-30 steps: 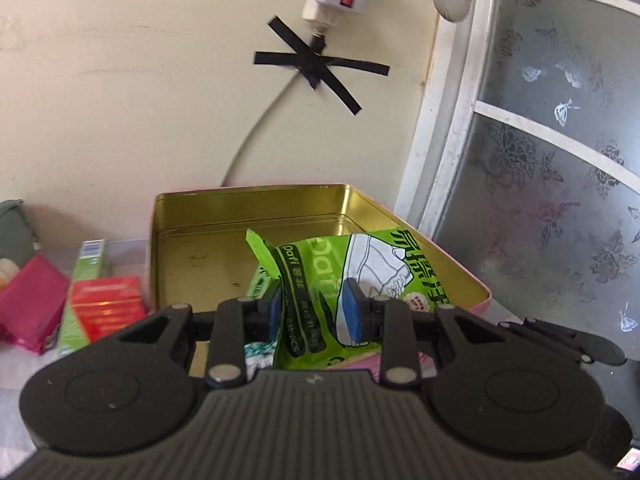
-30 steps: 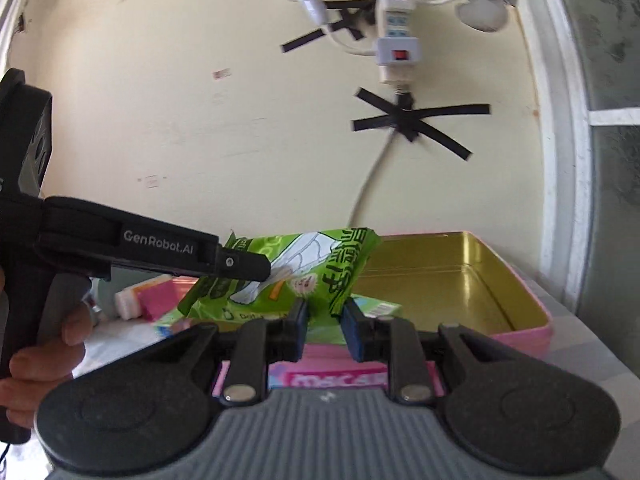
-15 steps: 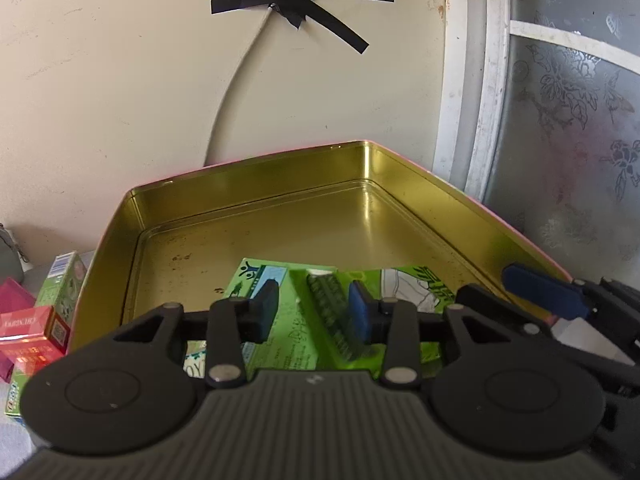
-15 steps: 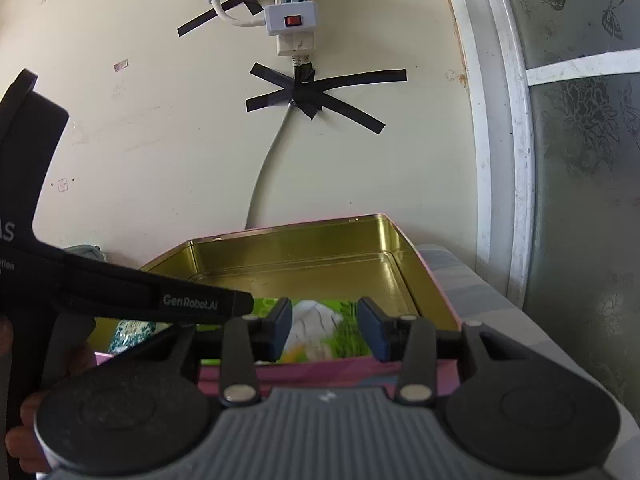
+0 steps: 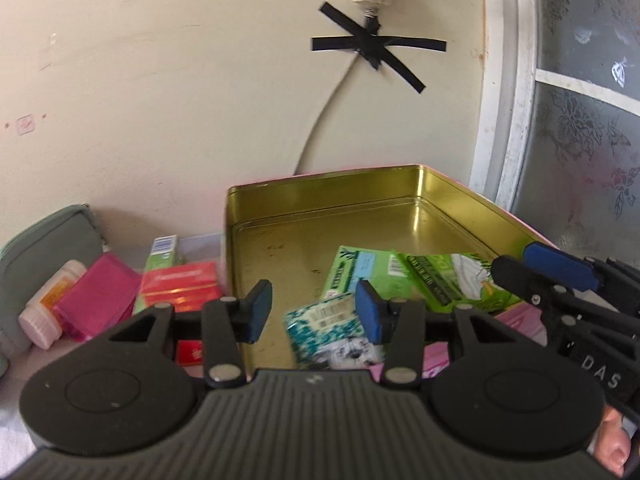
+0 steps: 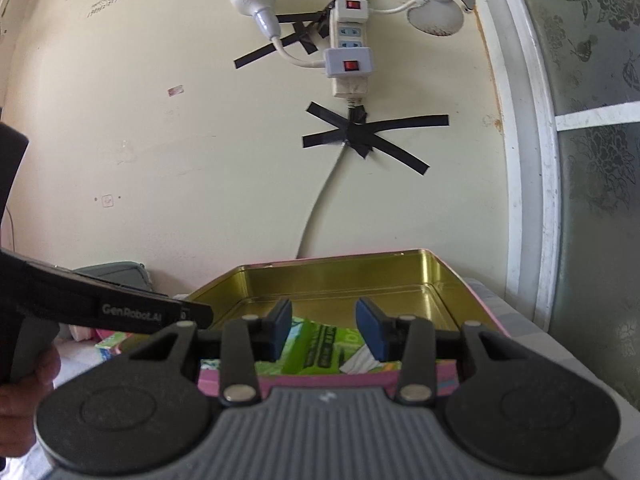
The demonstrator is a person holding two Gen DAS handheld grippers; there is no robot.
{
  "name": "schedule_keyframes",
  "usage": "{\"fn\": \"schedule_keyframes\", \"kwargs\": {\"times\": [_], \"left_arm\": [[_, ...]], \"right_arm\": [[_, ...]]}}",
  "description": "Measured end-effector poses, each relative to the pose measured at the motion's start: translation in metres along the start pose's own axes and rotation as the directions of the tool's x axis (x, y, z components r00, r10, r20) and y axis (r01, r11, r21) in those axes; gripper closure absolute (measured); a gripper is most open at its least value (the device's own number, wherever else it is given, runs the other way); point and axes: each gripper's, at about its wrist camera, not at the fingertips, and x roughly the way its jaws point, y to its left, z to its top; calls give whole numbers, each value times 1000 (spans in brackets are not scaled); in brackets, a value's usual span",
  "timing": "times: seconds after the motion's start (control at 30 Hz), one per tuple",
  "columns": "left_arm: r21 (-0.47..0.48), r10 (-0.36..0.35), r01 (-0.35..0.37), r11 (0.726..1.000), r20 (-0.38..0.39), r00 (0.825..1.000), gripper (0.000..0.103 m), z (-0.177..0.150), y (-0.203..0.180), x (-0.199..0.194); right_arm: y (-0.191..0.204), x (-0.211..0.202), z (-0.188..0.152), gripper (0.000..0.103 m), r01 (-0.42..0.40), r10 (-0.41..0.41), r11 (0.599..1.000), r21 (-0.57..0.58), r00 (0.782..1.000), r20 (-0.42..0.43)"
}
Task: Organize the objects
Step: 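Move the left gripper back toward the red box beside the tin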
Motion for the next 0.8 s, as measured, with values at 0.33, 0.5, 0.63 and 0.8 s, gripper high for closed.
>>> {"fn": "schedule_keyframes", "kwargs": {"times": [0.33, 0.5, 0.63, 0.8], "left_arm": [[-137, 226, -240, 961, -111, 968, 53, -63, 131, -20], [-222, 288, -320, 921, -162, 944, 53, -95, 178, -12], [-293, 252, -278, 915, -124, 960, 52, -100, 190, -18], [-317, 199, -225, 921, -112, 974, 50, -104, 195, -21]], "right_arm": [[102, 9, 1, 64, -171, 165, 976, -137, 985, -52], [158, 31, -9, 64, -240, 216, 948, -210, 967, -133], [191, 55, -12, 64, -240, 194, 933, -268, 963, -187], [204, 94, 16, 57, -224, 132, 871, -438, 964, -230]]}}
